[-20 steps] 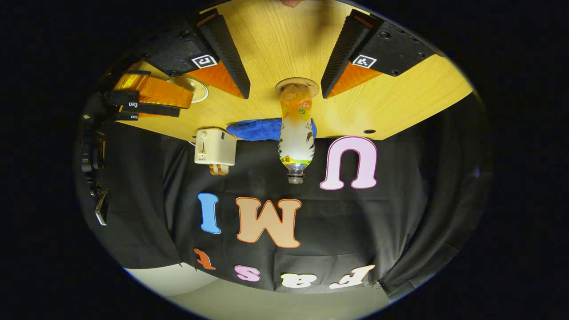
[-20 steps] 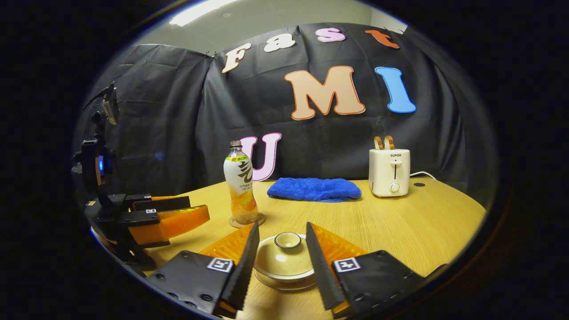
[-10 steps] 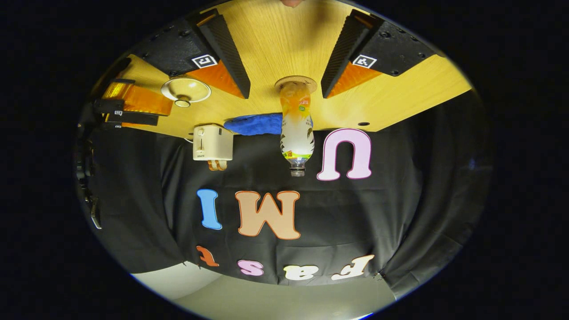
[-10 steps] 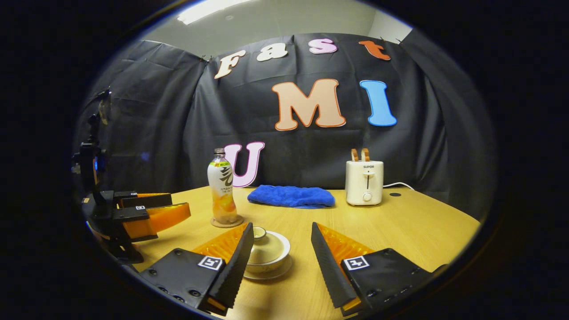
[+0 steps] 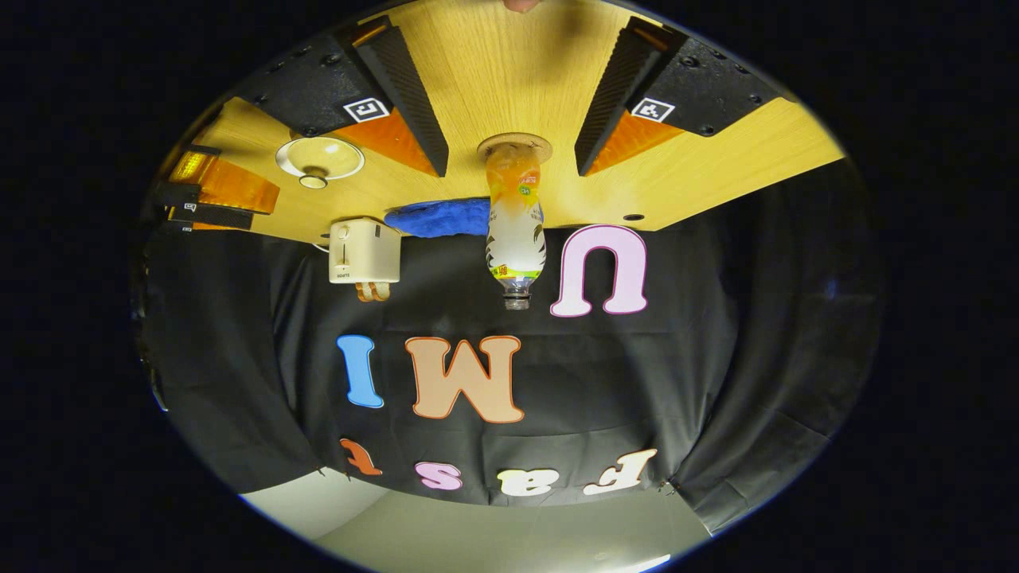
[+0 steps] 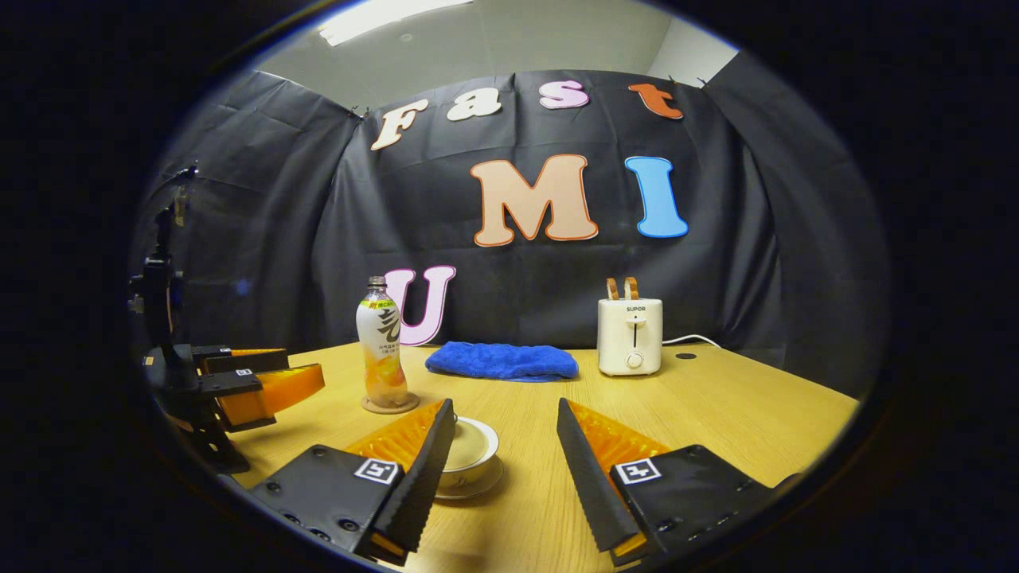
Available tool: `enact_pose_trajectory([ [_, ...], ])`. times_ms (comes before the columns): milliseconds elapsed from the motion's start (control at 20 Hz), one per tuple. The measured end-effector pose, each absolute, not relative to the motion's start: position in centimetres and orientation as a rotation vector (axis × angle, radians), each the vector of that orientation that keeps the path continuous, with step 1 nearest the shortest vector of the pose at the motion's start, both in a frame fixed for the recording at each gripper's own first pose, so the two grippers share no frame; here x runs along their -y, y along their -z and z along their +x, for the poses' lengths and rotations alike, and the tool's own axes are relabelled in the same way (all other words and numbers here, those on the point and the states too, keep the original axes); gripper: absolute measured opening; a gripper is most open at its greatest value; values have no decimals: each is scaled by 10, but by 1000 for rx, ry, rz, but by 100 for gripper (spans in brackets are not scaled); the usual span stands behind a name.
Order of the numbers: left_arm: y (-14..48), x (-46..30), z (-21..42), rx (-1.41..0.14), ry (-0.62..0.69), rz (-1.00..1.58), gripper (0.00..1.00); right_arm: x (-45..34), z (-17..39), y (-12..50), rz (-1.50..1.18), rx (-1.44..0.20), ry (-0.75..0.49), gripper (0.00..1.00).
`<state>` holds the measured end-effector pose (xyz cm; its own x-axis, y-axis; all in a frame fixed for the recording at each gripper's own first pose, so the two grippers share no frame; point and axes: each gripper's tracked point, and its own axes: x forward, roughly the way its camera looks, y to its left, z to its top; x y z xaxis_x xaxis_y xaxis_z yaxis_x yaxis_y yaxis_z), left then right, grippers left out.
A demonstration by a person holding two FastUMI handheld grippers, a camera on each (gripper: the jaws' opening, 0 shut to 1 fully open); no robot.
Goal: Open the teacup lid with one hand, grasp the water bottle and pour water into the teacup with the other hand; after pouring, place the water bottle on the coaster and then close the teacup lid.
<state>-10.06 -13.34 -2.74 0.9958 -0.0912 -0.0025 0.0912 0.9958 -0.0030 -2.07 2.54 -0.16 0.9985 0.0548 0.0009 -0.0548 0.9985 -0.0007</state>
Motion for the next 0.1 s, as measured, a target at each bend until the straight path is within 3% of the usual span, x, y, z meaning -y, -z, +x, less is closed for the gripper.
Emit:
enact_pose_trajectory([
  [100,27,133,-100,-3,90,-2,94,-26,-20,1,0,2,-51,82],
])
